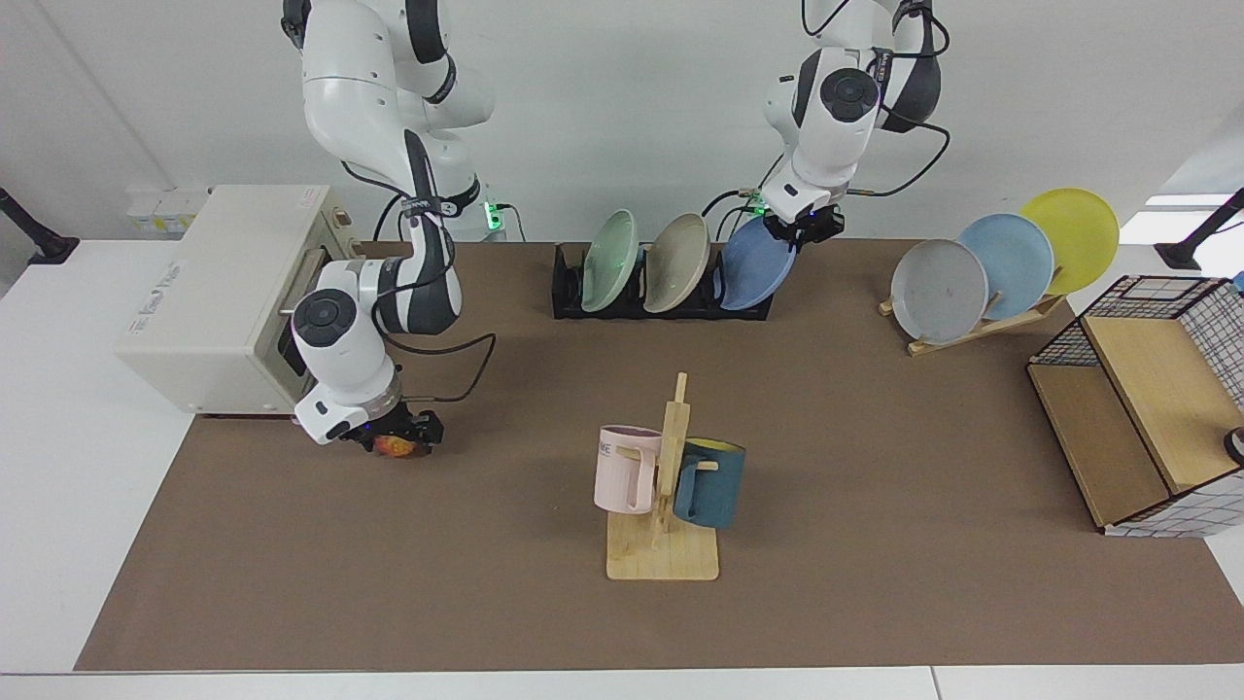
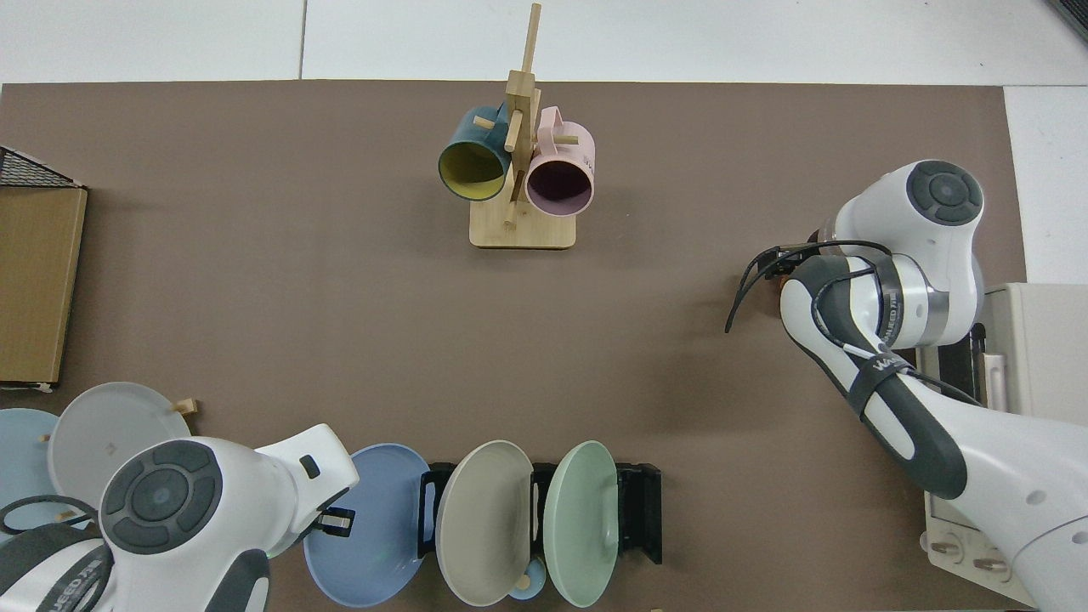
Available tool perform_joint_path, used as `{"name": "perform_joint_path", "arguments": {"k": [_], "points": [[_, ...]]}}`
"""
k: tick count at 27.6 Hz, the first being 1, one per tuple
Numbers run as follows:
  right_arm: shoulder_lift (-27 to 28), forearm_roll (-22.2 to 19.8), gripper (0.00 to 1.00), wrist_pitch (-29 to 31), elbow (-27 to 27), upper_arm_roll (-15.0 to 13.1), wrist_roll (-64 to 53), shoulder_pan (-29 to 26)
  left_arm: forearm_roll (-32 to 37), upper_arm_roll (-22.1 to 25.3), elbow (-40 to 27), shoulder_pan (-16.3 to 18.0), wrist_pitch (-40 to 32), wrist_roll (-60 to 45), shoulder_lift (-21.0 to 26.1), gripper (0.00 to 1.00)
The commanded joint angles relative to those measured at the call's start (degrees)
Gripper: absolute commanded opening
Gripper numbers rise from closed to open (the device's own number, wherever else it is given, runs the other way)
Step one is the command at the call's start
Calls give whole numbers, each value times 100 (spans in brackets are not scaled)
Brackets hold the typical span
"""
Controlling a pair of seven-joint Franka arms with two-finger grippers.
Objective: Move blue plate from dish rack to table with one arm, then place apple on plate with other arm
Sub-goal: 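Grasp the blue plate in the rack and lift it out with the left gripper, then carry the blue plate to the table middle and lower it with the left gripper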
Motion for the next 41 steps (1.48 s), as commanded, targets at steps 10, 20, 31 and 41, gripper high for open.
{"name": "perform_joint_path", "arguments": {"k": [10,20,31,41], "points": [[-260,-106,25,-179,-312,26,-3,3,223,-37,537,422,-94,-18,-105,3],[-260,-88,8,-451,-5,26,6,11,215,-19,1346,1090,-314,78,18,2],[-506,-88,4,-803,338,26,32,38,-339,376,2287,1205,161,456,1309,0],[-989,9,0,-1409,645,17,173,257,-1691,297,2357,1188,1311,720,2451,0]]}}
